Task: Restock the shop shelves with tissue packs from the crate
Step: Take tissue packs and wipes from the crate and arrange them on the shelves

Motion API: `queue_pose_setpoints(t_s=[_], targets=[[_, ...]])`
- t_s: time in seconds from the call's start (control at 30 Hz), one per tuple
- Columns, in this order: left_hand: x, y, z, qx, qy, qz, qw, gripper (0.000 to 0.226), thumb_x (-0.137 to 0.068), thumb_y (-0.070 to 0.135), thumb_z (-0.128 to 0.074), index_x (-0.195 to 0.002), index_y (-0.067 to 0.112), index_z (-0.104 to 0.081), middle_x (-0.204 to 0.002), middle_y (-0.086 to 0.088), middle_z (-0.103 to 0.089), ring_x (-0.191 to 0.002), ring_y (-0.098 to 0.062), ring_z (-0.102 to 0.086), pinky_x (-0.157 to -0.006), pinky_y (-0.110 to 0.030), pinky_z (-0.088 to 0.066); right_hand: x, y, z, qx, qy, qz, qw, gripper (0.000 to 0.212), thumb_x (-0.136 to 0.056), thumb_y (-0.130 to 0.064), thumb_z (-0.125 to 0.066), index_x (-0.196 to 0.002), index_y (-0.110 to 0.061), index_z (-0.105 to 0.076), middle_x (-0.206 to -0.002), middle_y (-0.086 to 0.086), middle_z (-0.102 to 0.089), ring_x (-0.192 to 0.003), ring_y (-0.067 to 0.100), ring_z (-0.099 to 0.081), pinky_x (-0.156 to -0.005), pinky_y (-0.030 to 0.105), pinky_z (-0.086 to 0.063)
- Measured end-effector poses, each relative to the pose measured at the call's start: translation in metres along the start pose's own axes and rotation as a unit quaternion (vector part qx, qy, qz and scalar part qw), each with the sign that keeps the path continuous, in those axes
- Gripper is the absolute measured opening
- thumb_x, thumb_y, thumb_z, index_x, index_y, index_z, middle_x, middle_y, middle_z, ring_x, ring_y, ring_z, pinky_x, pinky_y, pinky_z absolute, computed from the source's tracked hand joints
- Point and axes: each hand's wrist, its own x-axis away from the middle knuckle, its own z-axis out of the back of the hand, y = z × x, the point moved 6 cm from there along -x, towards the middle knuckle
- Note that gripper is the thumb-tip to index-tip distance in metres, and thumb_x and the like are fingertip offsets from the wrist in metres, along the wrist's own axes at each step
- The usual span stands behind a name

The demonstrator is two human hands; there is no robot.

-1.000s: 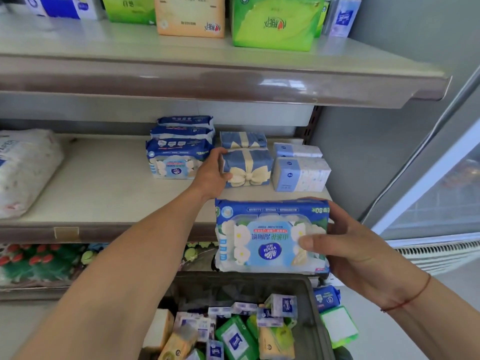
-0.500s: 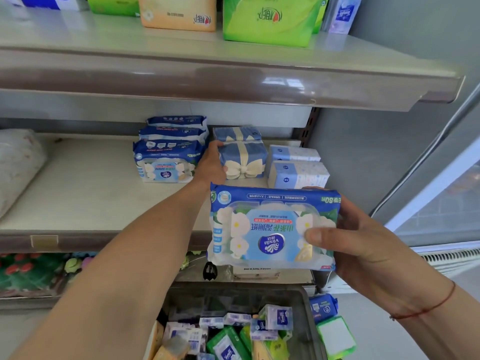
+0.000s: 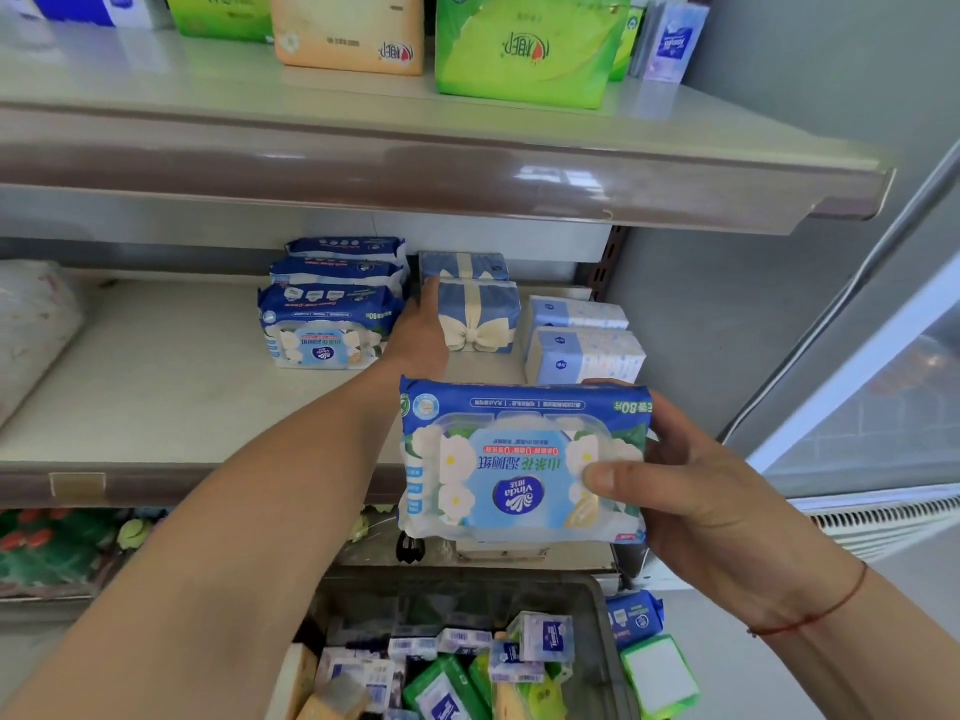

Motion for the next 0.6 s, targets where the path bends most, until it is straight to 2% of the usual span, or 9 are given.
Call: queue_pose_setpoints(t_s=[0.07,0.17,0.2,0.23,0.3,0.37,0.47,0.53,0.6], targets=[[0.012,0.008,0.009,-0.028,0.000,-0.006,1.000,0.082,-0.096,-0.001,-0.053,-0.162,0.017,-0.009,-0.149,-0.021,-0.046,-0.125,-0.036,-0.055,-0.101,-0.040,-0.045,-0.001,0.001,-0.001,0.000,0.001,-0.002,1.000,0.068,-0.071,0.006,-0.072,-0.134,-0.013,-0.055,-0.121,0.023,-0.072,-0.105,0.042,-0.072,-0.082,0.050,-0.063],[0.046,0.013,0.038,-0.035,-0.035,-0.007,0.999,0.051,-0.102,0.021,-0.054,-0.150,0.016,-0.038,-0.136,-0.013,-0.060,-0.117,-0.033,-0.058,-0.087,-0.031,-0.042,0.004,0.003,-0.006,0.006,0.007,0.002,1.000,0.068,-0.071,0.007,-0.073,-0.134,-0.012,-0.055,-0.120,0.024,-0.072,-0.106,0.043,-0.072,-0.089,0.056,-0.058],[0.063,0.012,0.052,0.000,-0.041,-0.001,0.999,0.043,-0.102,0.029,-0.052,-0.143,0.016,-0.047,-0.132,-0.006,-0.063,-0.115,-0.028,-0.059,-0.088,-0.029,-0.042,0.007,0.003,-0.008,0.009,0.006,0.005,1.000,0.069,-0.072,0.009,-0.074,-0.135,-0.011,-0.054,-0.121,0.024,-0.071,-0.107,0.044,-0.071,-0.091,0.057,-0.056],[0.085,0.013,0.067,0.079,-0.049,0.015,0.996,0.039,-0.102,0.036,-0.051,-0.136,0.017,-0.055,-0.126,0.000,-0.065,-0.112,-0.023,-0.061,-0.092,-0.031,-0.046,0.012,0.004,-0.011,0.010,0.006,0.007,1.000,0.069,-0.074,0.012,-0.076,-0.135,-0.010,-0.053,-0.121,0.024,-0.071,-0.107,0.045,-0.071,-0.092,0.058,-0.056],[0.137,0.017,0.096,0.279,-0.057,0.053,0.957,0.037,-0.105,0.042,-0.050,-0.126,0.015,-0.063,-0.118,-0.002,-0.072,-0.109,-0.021,-0.069,-0.099,-0.039,-0.054,0.021,0.005,-0.017,0.009,0.003,0.006,1.000,0.066,-0.075,0.011,-0.071,-0.135,-0.010,-0.053,-0.121,0.024,-0.071,-0.107,0.045,-0.071,-0.091,0.057,-0.056],[0.194,0.025,0.122,0.382,-0.075,0.086,0.917,0.047,-0.104,0.051,-0.047,-0.123,0.012,-0.066,-0.113,-0.007,-0.075,-0.107,-0.022,-0.072,-0.092,-0.037,-0.056,0.029,0.007,-0.025,0.013,-0.001,0.002,1.000,0.065,-0.074,0.009,-0.069,-0.134,-0.010,-0.052,-0.121,0.023,-0.072,-0.108,0.045,-0.070,-0.093,0.061,-0.054],[0.267,0.035,0.146,0.468,-0.145,0.118,0.864,0.076,-0.077,0.075,-0.065,-0.126,0.017,-0.065,-0.116,-0.009,-0.075,-0.111,-0.028,-0.071,-0.093,-0.046,-0.055,0.041,0.015,-0.036,0.006,-0.001,-0.001,1.000,0.070,-0.072,0.008,-0.072,-0.137,-0.009,-0.051,-0.123,0.023,-0.070,-0.112,0.046,-0.068,-0.096,0.063,-0.051],[0.302,0.043,0.153,0.435,-0.192,0.103,0.874,0.088,-0.062,0.071,-0.082,-0.134,0.026,-0.057,-0.119,-0.003,-0.075,-0.111,-0.024,-0.072,-0.098,-0.048,-0.055,0.048,0.021,-0.044,0.002,-0.009,-0.006,1.000,0.074,-0.072,0.010,-0.075,-0.139,-0.008,-0.050,-0.126,0.024,-0.069,-0.115,0.047,-0.066,-0.097,0.061,-0.051],[0.323,0.046,0.154,0.372,-0.196,0.105,0.901,0.087,-0.063,0.051,-0.091,-0.136,0.031,-0.049,-0.118,0.003,-0.075,-0.107,-0.019,-0.074,-0.097,-0.046,-0.057,0.055,0.027,-0.052,0.001,-0.017,-0.006,1.000,0.074,-0.072,0.010,-0.076,-0.139,-0.009,-0.050,-0.126,0.023,-0.069,-0.116,0.047,-0.066,-0.096,0.060,-0.053]])
